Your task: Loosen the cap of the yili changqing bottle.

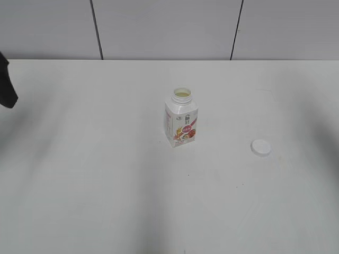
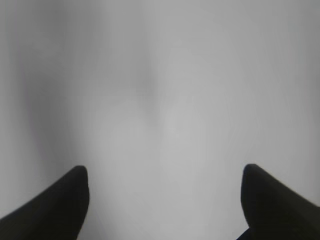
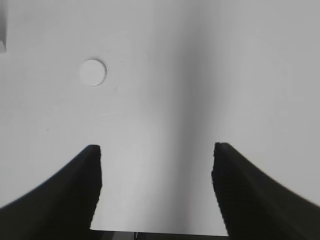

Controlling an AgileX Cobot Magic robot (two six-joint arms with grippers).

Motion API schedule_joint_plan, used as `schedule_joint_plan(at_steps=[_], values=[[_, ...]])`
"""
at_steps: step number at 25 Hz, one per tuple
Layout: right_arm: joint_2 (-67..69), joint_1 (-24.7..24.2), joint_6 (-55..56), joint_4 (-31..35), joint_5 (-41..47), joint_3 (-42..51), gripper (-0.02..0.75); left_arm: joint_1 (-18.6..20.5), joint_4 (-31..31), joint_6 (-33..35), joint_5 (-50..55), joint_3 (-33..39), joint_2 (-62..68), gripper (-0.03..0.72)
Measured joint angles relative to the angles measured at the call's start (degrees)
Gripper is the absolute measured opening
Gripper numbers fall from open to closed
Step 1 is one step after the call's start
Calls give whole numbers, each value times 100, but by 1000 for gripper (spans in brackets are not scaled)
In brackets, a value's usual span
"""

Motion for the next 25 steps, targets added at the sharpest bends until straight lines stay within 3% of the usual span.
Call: schedule_joint_plan(at_steps=[14, 25], values=[[-1221, 0, 12, 21, 35, 158, 545, 0, -7, 0, -191, 1752, -2442, 565], [-2955, 0, 22, 62, 45, 2114, 545, 0, -50, 0, -52, 2939, -4597, 565]])
